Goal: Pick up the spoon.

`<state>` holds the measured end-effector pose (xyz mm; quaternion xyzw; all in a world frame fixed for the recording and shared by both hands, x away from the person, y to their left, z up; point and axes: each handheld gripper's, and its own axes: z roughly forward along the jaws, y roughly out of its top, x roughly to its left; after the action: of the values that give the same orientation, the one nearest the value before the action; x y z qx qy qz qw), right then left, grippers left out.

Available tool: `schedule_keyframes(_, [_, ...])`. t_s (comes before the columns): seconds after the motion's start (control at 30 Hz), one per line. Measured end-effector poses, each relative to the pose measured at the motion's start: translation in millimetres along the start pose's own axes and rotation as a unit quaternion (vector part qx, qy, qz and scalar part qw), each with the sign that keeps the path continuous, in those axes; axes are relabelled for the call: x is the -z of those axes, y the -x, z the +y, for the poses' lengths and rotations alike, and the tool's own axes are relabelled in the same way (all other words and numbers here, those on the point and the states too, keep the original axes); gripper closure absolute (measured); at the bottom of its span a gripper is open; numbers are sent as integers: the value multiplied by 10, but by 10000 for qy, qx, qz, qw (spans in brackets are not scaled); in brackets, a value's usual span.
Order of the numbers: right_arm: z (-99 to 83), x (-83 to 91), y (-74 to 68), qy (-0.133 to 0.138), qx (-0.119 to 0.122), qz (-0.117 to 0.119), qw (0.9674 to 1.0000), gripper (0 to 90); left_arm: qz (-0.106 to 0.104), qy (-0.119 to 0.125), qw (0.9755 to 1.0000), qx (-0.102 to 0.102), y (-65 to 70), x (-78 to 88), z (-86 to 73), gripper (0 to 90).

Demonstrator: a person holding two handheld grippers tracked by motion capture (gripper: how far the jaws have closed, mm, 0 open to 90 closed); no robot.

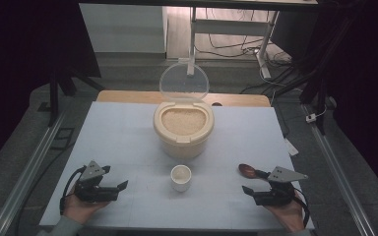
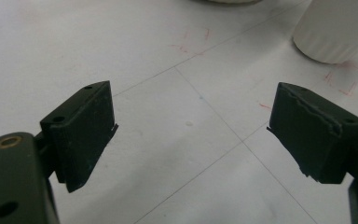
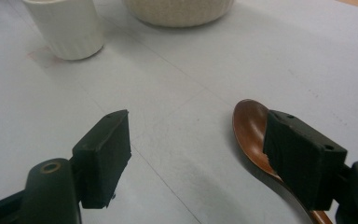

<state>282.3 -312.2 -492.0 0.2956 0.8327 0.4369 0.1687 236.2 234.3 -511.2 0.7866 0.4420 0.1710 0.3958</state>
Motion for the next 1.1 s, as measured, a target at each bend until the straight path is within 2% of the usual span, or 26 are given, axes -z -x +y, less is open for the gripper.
schedule_keyframes(0.67, [28,-26,-35,-163,28,28,9999,269,-21,24,10000,-60,10,-5,7,134])
schedule_keyframes(0.97, [185,12,-37,-242,204,-76,9995,281,-4,9,10000,-66,-11,-16,2,134])
schedule_keyframes(1.1, [307,54,-3,-338,168,-64,9993,288,-16,-6,10000,-55,-11,-20,3,134])
